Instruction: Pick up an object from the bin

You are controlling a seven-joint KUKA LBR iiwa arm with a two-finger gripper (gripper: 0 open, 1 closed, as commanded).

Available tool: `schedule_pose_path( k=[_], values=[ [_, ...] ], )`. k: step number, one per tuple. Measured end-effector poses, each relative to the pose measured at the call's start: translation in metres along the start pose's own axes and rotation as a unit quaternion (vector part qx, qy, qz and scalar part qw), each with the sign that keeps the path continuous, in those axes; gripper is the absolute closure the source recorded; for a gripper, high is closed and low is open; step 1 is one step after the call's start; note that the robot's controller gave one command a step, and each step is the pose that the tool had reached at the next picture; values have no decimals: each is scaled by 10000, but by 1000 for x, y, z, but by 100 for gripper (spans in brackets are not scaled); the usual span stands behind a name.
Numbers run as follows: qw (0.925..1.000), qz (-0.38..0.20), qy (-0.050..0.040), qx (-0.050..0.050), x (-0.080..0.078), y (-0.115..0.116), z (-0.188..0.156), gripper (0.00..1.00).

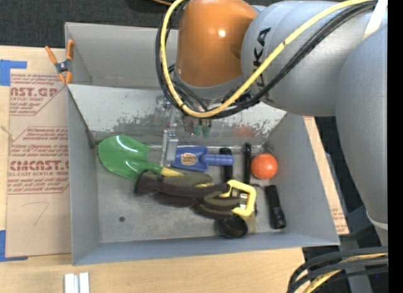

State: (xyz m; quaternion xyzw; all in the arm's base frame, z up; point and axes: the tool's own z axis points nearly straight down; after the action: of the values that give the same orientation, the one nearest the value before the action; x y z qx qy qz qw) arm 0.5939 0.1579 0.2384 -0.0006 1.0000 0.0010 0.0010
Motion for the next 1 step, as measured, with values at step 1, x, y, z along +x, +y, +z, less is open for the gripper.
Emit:
schedule_pose_path(
  k=[1],
  values=[
    [10000, 0, 0, 0, 0, 0, 0, 0]
  ],
)
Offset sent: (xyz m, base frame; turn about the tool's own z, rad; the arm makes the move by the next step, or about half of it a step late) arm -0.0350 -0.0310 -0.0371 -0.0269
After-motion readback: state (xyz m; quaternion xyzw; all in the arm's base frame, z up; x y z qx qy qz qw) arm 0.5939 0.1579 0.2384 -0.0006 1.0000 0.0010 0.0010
